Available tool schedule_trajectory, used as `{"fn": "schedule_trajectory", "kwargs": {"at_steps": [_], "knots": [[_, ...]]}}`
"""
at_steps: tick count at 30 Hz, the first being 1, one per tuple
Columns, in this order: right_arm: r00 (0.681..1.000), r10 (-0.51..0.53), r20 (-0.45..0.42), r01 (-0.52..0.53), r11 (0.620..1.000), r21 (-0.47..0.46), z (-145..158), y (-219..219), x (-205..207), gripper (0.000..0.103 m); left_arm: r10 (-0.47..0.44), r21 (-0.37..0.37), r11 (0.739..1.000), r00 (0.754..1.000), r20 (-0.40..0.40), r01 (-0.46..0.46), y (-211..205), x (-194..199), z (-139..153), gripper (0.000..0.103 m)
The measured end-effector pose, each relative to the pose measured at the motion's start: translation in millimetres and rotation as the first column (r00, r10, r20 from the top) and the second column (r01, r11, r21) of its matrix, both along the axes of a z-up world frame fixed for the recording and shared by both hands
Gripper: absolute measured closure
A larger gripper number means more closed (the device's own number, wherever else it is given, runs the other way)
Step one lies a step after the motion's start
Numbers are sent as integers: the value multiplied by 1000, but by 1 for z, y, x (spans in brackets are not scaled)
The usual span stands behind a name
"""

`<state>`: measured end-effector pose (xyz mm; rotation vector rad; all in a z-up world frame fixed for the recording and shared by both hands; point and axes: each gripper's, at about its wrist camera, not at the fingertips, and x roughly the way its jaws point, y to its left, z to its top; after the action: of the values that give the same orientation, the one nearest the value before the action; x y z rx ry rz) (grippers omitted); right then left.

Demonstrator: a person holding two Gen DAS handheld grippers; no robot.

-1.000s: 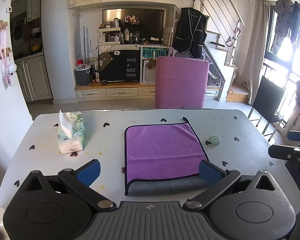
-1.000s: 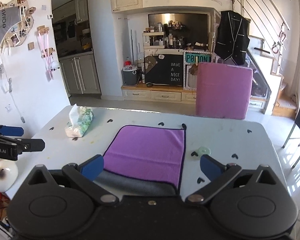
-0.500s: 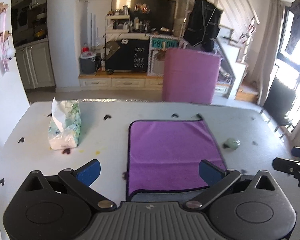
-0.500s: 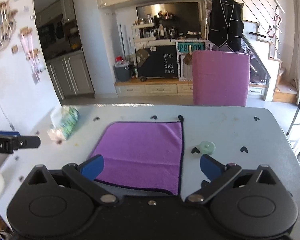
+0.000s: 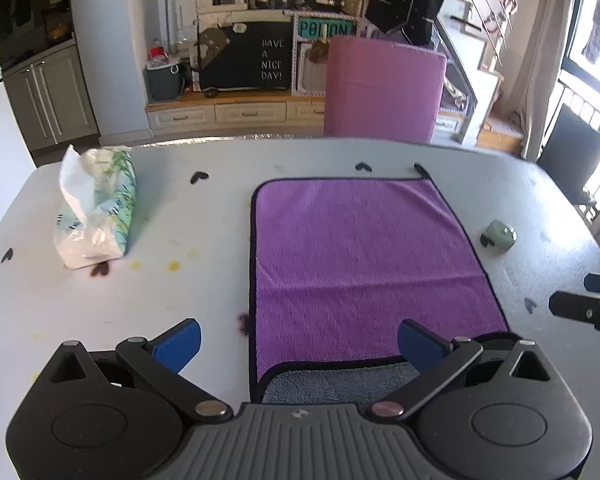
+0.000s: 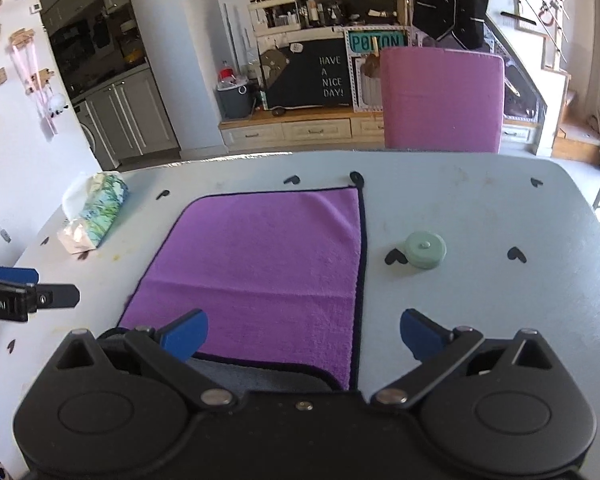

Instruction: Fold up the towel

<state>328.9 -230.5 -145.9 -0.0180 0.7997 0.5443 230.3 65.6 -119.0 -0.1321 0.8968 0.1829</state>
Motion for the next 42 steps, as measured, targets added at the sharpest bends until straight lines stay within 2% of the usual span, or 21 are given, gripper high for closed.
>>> {"fn": "schedule_trajectory", "kwargs": {"at_steps": [7,13,17,21,23,29,31,42], "knots": [[997,-1,-71,2,1000,6,-26,5,16,0,-13,-4,1000,998,-69,12,4,16,-25,0],[987,3,-159,0,1000,19,-45,5,30,1,-18,-70,997,987,-161,7,14,26,-46,0],[978,1,-211,4,1000,25,-54,4,38,3,-17,-114,993,986,-164,-1,22,26,-57,0],[967,13,-256,-6,1000,27,-59,3,43,16,-26,-199,980,987,-161,-7,32,24,-65,1],[961,18,-277,-12,1000,26,-61,2,45,27,-21,-226,974,987,-157,-16,36,24,-65,7],[949,35,-314,-30,999,23,-66,0,48,44,-19,-294,955,987,-161,-29,42,26,-67,30],[945,44,-323,-40,999,19,-67,-1,49,48,-32,-297,955,986,-166,-19,41,27,-67,38],[935,66,-350,-85,996,-41,-75,-1,52,63,-51,-263,965,972,-228,-11,45,28,-77,48]]}}
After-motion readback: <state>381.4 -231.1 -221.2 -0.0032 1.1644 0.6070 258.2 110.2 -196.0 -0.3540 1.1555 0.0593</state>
